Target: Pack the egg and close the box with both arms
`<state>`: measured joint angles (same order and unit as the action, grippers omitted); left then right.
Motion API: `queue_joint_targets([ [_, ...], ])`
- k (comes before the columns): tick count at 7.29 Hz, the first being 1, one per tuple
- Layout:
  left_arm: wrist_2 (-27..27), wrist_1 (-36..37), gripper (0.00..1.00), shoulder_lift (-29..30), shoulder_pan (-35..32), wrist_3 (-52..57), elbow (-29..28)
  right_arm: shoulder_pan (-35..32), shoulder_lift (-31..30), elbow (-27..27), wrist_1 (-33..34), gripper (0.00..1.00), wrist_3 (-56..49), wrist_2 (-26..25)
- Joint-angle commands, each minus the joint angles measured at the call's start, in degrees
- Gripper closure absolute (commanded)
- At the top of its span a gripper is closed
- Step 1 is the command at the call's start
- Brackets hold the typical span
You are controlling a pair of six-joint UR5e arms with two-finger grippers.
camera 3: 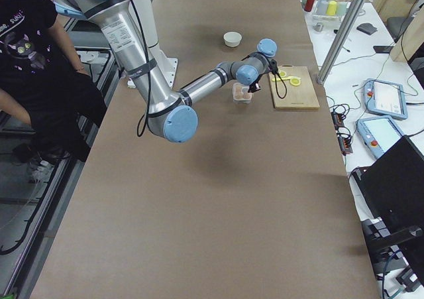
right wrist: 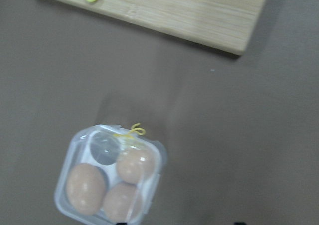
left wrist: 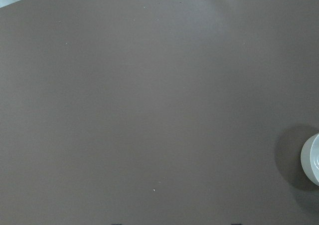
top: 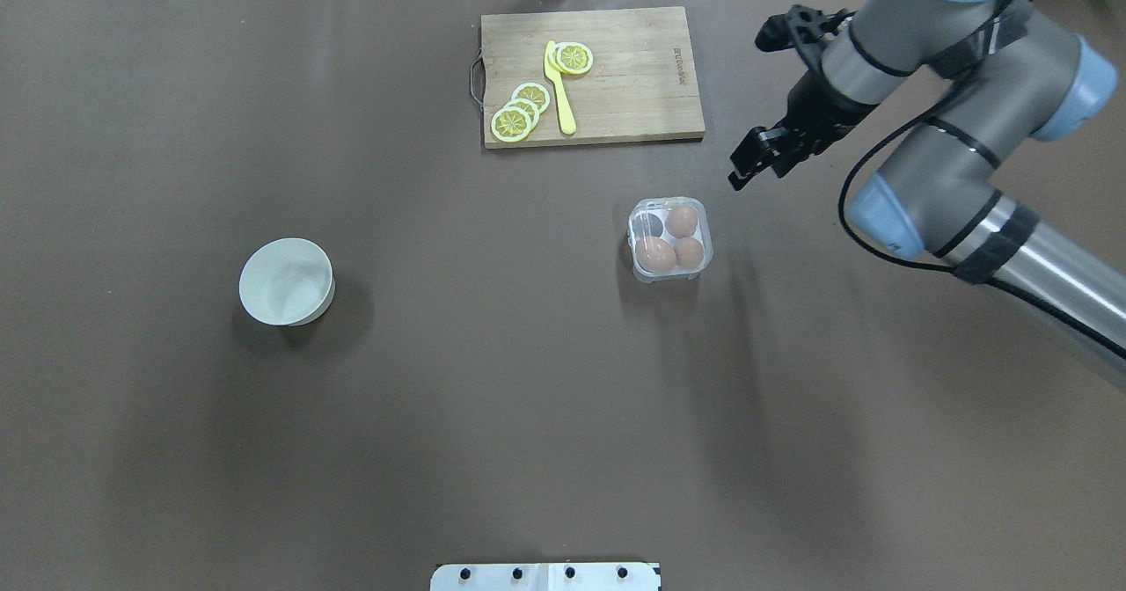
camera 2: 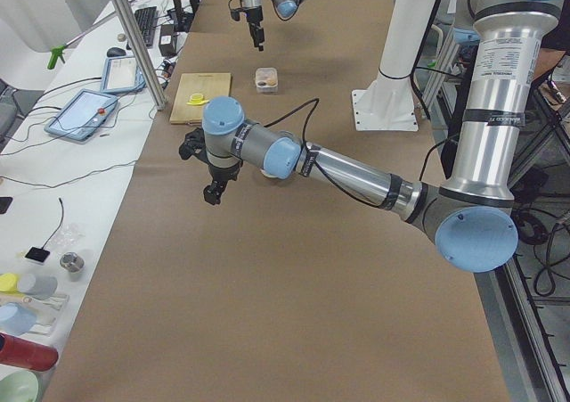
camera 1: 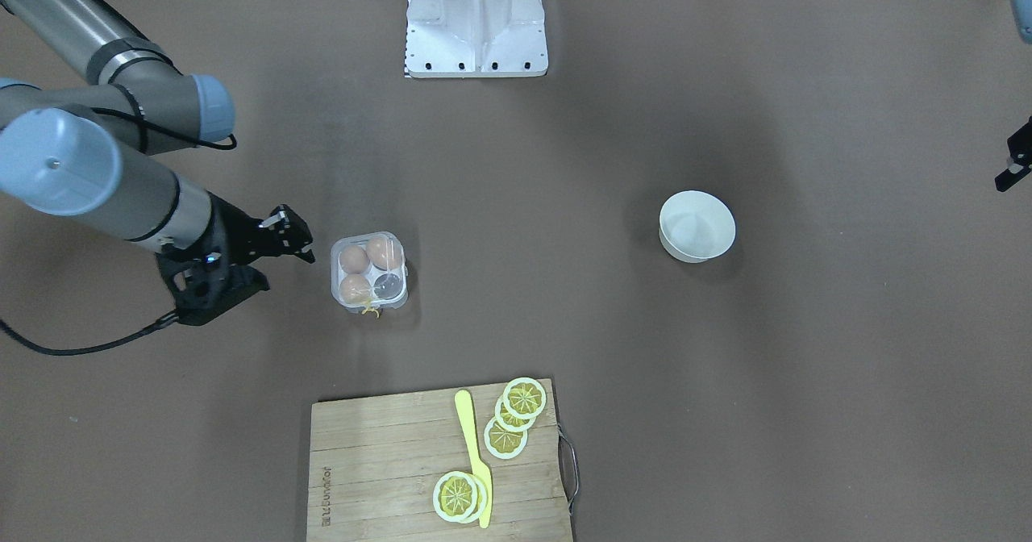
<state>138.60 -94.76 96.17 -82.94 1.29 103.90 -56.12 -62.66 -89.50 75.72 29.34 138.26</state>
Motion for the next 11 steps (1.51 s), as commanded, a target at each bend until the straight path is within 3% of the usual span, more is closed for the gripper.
queue_joint_targets([
  [1,0.0,0.9,0.12,0.3,-0.6,0.0,0.2,-9.3,-10.2,-5.1,0.4,0.0,-0.2,-0.4],
  [4,-0.1,8.7,0.12,0.6,-2.0,0.1,2.2,-18.6,-16.3,-5.0,0.9,0.0,-0.5,-0.7],
  [5,-0.1,10.5,0.12,0.7,-3.2,2.8,1.5,-23.4,-16.8,-5.2,6.8,0.0,-0.9,-0.7],
  [7,-1.0,19.7,0.12,1.3,-8.4,12.5,-0.2,-27.9,-17.8,-4.9,14.5,0.0,-13.8,-3.1],
  [8,-1.4,20.4,0.09,1.9,-11.7,13.2,-3.1,-28.9,-17.6,-5.3,18.8,0.0,-16.5,-6.1],
  [11,-1.1,15.8,0.1,8.1,-14.4,21.5,-18.8,-29.8,-17.6,-5.5,19.3,0.0,-16.7,-6.1],
])
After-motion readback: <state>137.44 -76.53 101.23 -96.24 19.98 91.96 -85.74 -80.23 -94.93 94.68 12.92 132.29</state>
